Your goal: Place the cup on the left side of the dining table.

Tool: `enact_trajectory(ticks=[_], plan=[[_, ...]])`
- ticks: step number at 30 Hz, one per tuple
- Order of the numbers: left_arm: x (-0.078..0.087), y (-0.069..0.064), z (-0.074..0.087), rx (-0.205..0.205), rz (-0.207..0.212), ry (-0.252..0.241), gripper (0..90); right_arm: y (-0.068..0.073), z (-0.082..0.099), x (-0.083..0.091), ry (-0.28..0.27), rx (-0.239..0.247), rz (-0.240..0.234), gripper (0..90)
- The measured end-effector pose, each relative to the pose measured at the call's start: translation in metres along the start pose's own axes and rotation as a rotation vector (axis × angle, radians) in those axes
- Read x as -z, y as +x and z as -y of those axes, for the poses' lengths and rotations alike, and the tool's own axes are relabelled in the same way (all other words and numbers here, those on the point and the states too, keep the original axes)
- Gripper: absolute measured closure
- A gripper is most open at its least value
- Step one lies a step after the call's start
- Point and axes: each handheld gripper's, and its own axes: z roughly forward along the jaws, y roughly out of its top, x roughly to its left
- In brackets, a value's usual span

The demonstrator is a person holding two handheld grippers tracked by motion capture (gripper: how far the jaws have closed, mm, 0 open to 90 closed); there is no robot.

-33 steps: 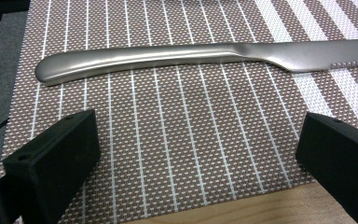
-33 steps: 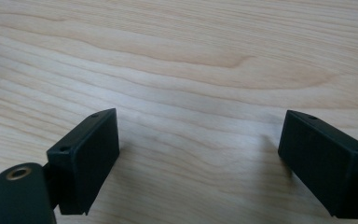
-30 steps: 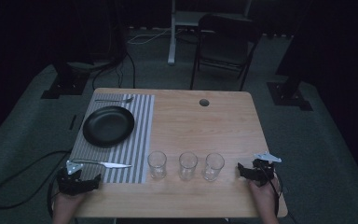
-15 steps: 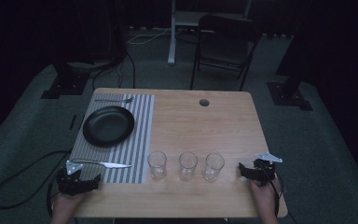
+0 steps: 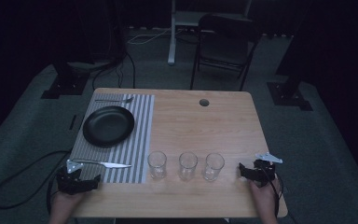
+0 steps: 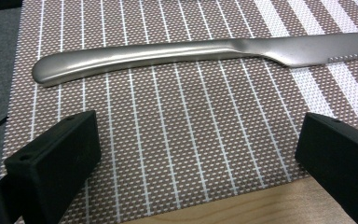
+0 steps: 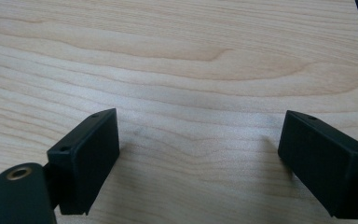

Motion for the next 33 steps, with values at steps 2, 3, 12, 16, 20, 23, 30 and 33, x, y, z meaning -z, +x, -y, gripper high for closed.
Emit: enact_trajectory(ticks=[2,3,12,16,20,23,30,33], plan=[[0.0,0.0,0.0,0.001,0.002,-0.001,0.4,0.0,0.0,0.0,0.0,0.0,0.0,12.0],[0.001,0.0,0.001,-0.006,0.008,0.002,0.4,0.0,0.0,0.0,0.0,0.0,0.0,12.0],[0.007,0.001,0.004,-0.004,0.051,0.002,1.0,0.0,0.0,0.0,0.0,0.0,0.0,12.0],[0.008,-0.002,0.003,-0.025,0.077,-0.002,1.1,0.0,0.0,0.0,0.0,0.0,0.0,12.0],[0.008,-0.004,0.001,-0.028,0.088,0.0,1.0,0.0,0.0,0.0,0.0,0.0,0.0,12.0],[0.011,-0.007,-0.003,-0.037,0.11,-0.005,1.0,0.0,0.0,0.0,0.0,0.0,0.0,12.0],[0.017,-0.013,-0.012,-0.065,0.125,-0.024,1.0,0.0,0.0,0.0,0.0,0.0,0.0,12.0],[0.019,-0.017,-0.016,-0.08,0.129,-0.033,1.0,0.0,0.0,0.0,0.0,0.0,0.0,12.0]])
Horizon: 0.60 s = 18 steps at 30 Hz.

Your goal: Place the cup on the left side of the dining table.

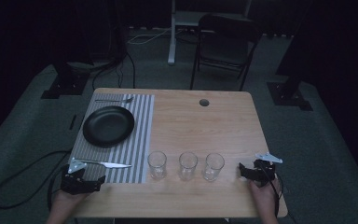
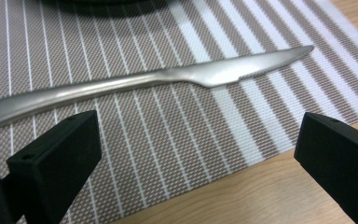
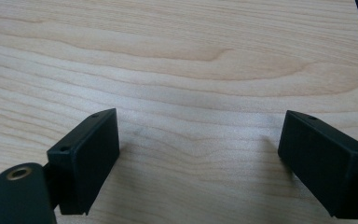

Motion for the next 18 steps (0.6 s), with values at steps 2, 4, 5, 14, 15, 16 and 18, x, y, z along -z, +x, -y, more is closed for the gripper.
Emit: enact_trajectory(ticks=[2,4,5,14,15,16,18], plan=[[0.001,-0.001,-0.002,-0.007,0.011,-0.003,1.0,0.0,0.0,0.0,0.0,0.0,0.0,12.0],[0.003,-0.003,-0.005,-0.015,0.019,-0.011,1.0,0.0,0.0,0.0,0.0,0.0,0.0,12.0],[0.005,-0.005,-0.008,-0.023,0.027,-0.022,1.0,0.0,0.0,0.0,0.0,0.0,0.0,12.0],[0.014,-0.015,-0.023,-0.071,0.087,-0.063,1.0,0.0,0.0,0.0,0.0,0.0,0.0,12.0],[0.014,-0.016,-0.025,-0.076,0.092,-0.066,1.0,0.0,0.0,0.0,0.0,0.0,0.0,12.0],[0.014,-0.016,-0.025,-0.076,0.092,-0.066,1.0,0.0,0.0,0.0,0.0,0.0,0.0,12.0],[0.017,-0.019,-0.03,-0.088,0.101,-0.08,1.0,0.0,0.0,0.0,0.0,0.0,0.0,12.0]])
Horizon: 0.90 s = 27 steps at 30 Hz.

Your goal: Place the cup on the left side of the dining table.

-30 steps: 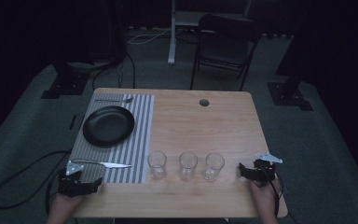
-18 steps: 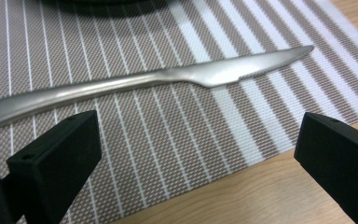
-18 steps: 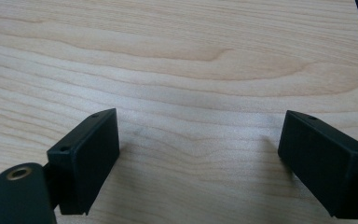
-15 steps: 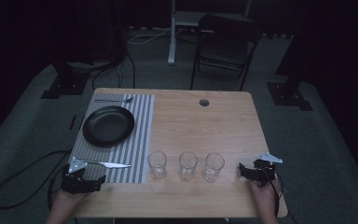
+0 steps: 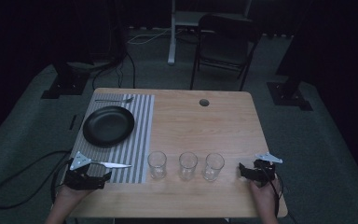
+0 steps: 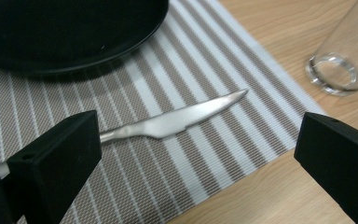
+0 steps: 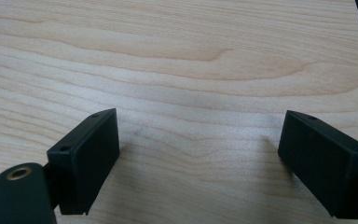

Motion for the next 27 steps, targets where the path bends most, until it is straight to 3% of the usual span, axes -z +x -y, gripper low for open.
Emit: enact_trajectory(ticks=[5,12,22,27], plan=[[0.003,-0.005,-0.01,-0.018,0.036,-0.028,1.1,0.0,0.0,0.0,0.0,0.0,0.0,12.0],[0.004,-0.013,-0.021,-0.049,0.049,-0.033,1.0,0.0,0.0,0.0,0.0,0.0,0.0,12.0],[0.007,-0.026,-0.042,-0.1,0.12,-0.075,1.1,0.0,0.0,0.0,0.0,0.002,0.0,12.0],[0.006,-0.035,-0.05,-0.144,0.14,-0.075,1.1,0.0,0.0,0.0,-0.001,0.001,0.0,12.0]])
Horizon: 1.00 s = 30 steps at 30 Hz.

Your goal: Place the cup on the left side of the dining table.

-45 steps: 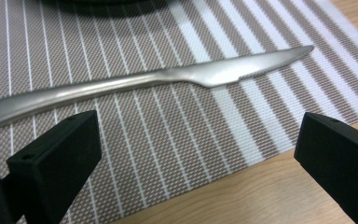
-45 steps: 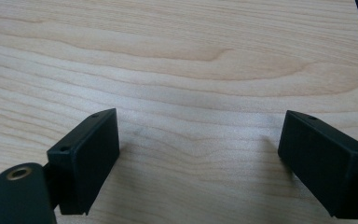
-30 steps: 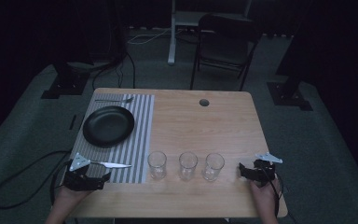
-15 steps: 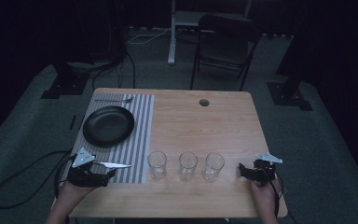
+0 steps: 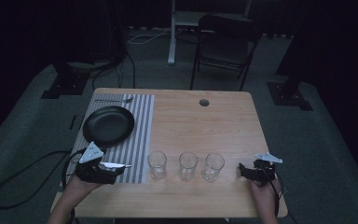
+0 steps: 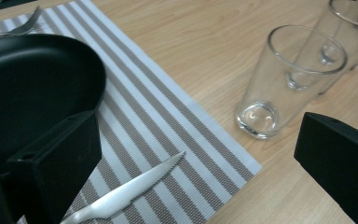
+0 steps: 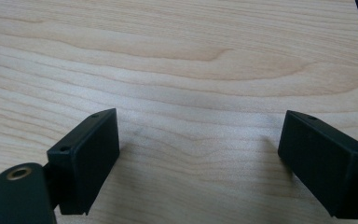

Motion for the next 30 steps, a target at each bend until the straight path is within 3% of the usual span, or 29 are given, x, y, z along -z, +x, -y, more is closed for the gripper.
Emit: enact_trajectory(ticks=[30], plan=[[-0.038,-0.034,-0.046,-0.116,0.148,0.024,1.1,0.0,0.0,0.0,0.0,0.0,0.0,12.0]])
